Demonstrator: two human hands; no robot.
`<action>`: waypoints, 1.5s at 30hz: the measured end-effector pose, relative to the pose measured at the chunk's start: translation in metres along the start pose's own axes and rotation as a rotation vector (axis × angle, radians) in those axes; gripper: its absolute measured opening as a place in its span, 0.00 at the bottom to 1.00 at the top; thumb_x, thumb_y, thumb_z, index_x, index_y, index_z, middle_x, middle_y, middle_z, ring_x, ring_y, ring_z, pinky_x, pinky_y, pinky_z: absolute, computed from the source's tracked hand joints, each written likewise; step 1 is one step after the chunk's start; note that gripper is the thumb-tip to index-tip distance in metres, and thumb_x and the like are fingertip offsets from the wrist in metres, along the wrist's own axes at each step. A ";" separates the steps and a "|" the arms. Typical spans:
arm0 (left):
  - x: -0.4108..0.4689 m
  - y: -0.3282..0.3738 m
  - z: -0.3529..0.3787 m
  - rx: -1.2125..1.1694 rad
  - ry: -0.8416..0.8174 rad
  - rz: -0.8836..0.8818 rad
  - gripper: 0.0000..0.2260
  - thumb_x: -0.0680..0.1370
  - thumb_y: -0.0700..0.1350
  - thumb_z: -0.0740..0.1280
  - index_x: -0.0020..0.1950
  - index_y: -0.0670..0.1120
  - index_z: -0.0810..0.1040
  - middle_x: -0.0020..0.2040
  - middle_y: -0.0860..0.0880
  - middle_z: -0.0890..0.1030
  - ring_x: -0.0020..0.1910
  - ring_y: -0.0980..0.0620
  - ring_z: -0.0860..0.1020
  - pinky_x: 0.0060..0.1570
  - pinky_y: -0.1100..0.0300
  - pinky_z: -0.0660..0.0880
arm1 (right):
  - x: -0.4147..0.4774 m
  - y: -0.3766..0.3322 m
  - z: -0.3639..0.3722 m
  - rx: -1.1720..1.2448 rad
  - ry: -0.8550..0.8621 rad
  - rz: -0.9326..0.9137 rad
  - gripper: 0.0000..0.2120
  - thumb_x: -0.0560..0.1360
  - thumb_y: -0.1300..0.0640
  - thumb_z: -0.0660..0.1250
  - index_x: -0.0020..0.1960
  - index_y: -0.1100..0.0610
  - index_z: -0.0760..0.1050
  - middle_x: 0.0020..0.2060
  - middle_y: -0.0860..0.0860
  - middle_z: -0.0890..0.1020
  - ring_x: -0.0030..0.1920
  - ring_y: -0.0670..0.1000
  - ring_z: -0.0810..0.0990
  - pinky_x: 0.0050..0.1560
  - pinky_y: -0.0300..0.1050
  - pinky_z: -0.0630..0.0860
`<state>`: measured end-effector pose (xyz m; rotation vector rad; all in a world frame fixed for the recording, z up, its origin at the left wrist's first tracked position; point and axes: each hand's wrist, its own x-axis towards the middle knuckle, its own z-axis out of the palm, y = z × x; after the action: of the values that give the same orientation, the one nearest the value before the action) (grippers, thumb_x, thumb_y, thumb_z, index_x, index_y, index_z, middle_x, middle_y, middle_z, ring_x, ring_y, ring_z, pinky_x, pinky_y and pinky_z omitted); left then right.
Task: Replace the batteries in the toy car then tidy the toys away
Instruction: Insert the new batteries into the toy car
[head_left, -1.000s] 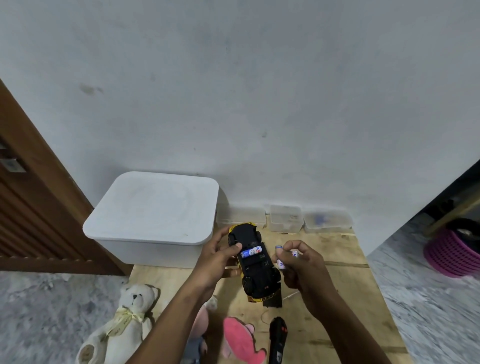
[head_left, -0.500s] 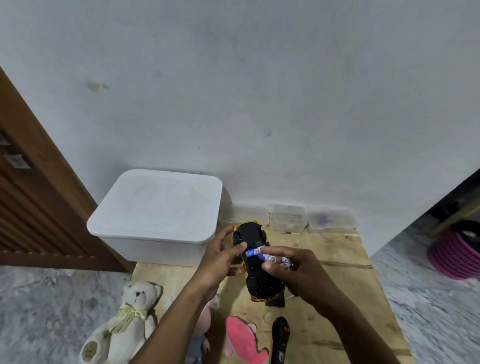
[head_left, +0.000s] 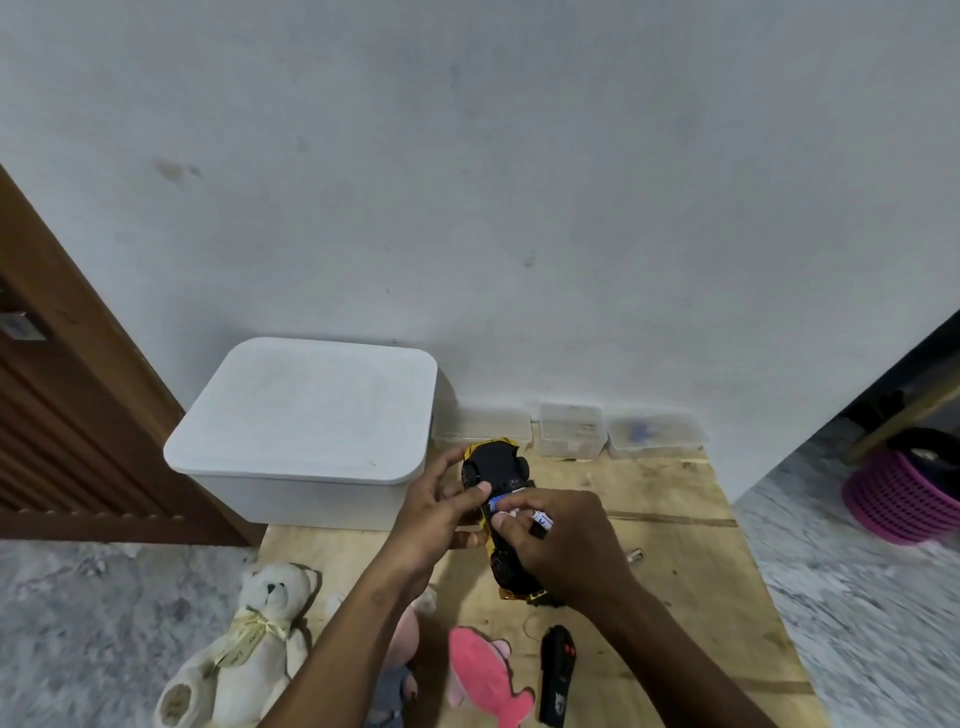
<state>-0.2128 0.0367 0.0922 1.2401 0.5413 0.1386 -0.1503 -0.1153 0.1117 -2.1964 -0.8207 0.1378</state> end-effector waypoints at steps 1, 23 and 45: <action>0.000 0.000 -0.001 0.000 0.000 0.001 0.22 0.80 0.38 0.69 0.71 0.54 0.73 0.50 0.49 0.88 0.42 0.50 0.85 0.36 0.57 0.80 | 0.000 0.000 0.000 -0.014 0.006 -0.004 0.16 0.70 0.41 0.67 0.50 0.47 0.86 0.42 0.45 0.87 0.40 0.45 0.84 0.40 0.46 0.81; -0.002 0.000 0.001 -0.003 -0.003 0.049 0.21 0.80 0.37 0.69 0.70 0.53 0.74 0.48 0.48 0.88 0.40 0.51 0.85 0.36 0.56 0.79 | 0.002 0.001 0.002 -0.032 0.006 0.105 0.06 0.68 0.50 0.74 0.44 0.48 0.84 0.39 0.44 0.85 0.40 0.47 0.83 0.41 0.46 0.80; 0.006 0.001 -0.024 -0.061 0.038 -0.012 0.18 0.80 0.39 0.69 0.67 0.53 0.77 0.50 0.43 0.86 0.42 0.46 0.82 0.34 0.58 0.79 | 0.005 0.004 -0.021 0.434 0.059 0.141 0.14 0.67 0.65 0.79 0.47 0.50 0.83 0.38 0.46 0.85 0.40 0.42 0.83 0.38 0.35 0.79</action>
<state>-0.2183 0.0598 0.0857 1.1762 0.5736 0.1679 -0.1370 -0.1273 0.1245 -1.8347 -0.5424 0.2908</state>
